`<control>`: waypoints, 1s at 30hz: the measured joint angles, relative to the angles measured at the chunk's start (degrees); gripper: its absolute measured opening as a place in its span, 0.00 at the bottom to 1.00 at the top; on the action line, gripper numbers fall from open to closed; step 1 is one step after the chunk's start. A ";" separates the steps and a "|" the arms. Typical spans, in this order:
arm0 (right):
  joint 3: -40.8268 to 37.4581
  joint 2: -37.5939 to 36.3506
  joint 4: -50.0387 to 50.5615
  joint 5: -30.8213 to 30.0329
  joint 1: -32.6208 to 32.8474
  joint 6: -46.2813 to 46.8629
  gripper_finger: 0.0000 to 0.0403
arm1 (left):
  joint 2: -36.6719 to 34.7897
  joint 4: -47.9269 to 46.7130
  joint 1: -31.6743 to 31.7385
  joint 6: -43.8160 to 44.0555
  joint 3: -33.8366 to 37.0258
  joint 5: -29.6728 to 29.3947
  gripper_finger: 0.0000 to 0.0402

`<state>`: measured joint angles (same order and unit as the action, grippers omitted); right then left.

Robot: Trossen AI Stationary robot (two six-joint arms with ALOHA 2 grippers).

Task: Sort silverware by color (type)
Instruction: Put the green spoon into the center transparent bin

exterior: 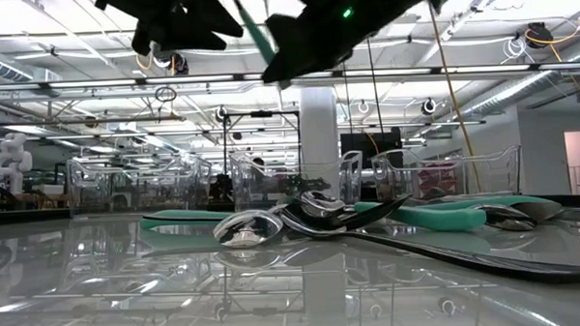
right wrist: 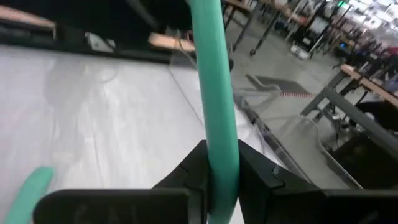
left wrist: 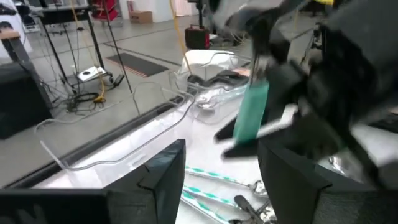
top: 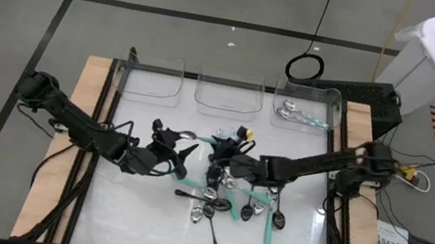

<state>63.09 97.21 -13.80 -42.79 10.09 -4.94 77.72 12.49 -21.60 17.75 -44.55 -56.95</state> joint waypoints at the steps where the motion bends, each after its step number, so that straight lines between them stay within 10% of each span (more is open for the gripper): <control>1: 0.00 -1.53 2.96 0.05 0.01 0.70 0.11 | -0.01 -1.57 -0.18 -0.09 -0.33 -0.02 0.51; 13: -0.41 -15.94 41.72 21.67 -4.94 15.82 0.11 | -0.55 -13.99 -5.12 -10.85 -5.56 0.41 0.51; 30: -3.13 -9.25 44.61 46.29 -6.49 21.43 0.11 | 13.12 4.30 -8.53 -50.94 -9.18 3.97 0.56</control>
<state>59.96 87.96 30.81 3.50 3.60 16.48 90.84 16.79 -30.13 -33.19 -53.73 -52.97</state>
